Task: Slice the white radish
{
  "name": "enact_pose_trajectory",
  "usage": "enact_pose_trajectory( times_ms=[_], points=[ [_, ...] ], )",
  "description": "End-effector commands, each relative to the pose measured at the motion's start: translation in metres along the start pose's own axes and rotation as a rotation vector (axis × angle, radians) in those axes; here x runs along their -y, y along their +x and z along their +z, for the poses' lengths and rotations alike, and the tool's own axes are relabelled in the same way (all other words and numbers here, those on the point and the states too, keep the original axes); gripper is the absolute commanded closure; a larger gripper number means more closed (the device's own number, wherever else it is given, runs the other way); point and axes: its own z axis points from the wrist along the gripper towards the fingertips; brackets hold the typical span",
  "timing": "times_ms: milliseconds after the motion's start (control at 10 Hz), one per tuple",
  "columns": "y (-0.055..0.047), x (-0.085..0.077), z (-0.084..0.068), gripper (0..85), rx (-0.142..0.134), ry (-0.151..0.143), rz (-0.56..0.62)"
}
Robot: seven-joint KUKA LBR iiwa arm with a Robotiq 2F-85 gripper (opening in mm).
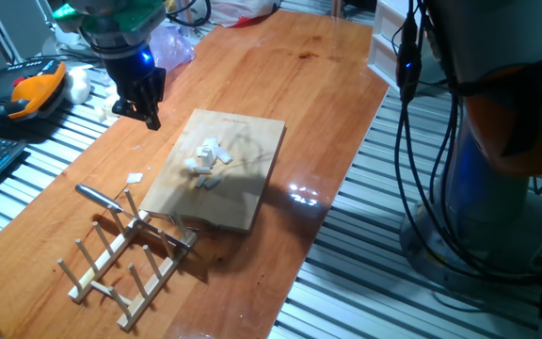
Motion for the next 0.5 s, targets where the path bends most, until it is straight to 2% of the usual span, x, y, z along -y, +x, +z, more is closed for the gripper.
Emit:
enact_pose_trajectory(
  times_ms=[0,400],
  points=[
    [0.0,-0.0001,0.0,85.0,0.0,-0.001,-0.001],
    [0.0023,0.002,-0.0013,85.0,-0.006,-0.002,0.001]
  ],
)
